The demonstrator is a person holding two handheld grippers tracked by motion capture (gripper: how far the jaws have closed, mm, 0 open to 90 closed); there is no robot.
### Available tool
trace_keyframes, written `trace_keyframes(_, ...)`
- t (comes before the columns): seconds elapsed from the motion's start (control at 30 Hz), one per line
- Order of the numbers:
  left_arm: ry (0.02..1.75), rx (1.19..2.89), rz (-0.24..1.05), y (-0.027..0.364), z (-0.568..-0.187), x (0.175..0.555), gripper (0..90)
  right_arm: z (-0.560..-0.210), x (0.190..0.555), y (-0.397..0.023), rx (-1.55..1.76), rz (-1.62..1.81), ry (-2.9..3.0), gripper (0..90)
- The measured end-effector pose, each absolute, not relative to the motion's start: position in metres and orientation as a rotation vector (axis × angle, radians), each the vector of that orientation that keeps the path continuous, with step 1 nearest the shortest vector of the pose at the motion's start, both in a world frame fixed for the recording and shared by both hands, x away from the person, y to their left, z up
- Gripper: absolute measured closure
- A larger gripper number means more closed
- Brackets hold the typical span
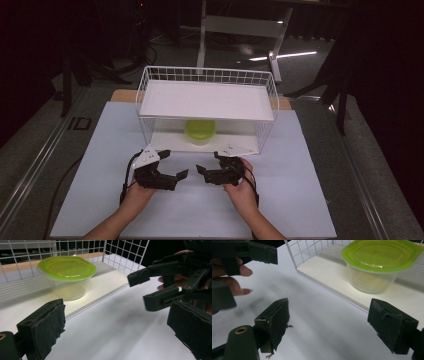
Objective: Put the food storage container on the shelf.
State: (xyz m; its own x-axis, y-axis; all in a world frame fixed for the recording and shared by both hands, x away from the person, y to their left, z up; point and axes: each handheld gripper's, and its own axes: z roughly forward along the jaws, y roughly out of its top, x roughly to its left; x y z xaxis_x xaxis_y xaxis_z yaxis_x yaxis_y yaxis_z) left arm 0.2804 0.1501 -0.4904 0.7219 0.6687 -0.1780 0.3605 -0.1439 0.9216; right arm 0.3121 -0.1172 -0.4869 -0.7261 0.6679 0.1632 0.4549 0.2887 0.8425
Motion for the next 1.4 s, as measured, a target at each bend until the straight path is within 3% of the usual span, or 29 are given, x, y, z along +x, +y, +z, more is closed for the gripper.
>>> trace_keyframes(1.4, 0.846, 1.773, 0.342, 0.199, -0.495, 0.240, 2.6, -0.481, 0.263, -0.203, 0.984, 1.396, 2.339, 17.8)
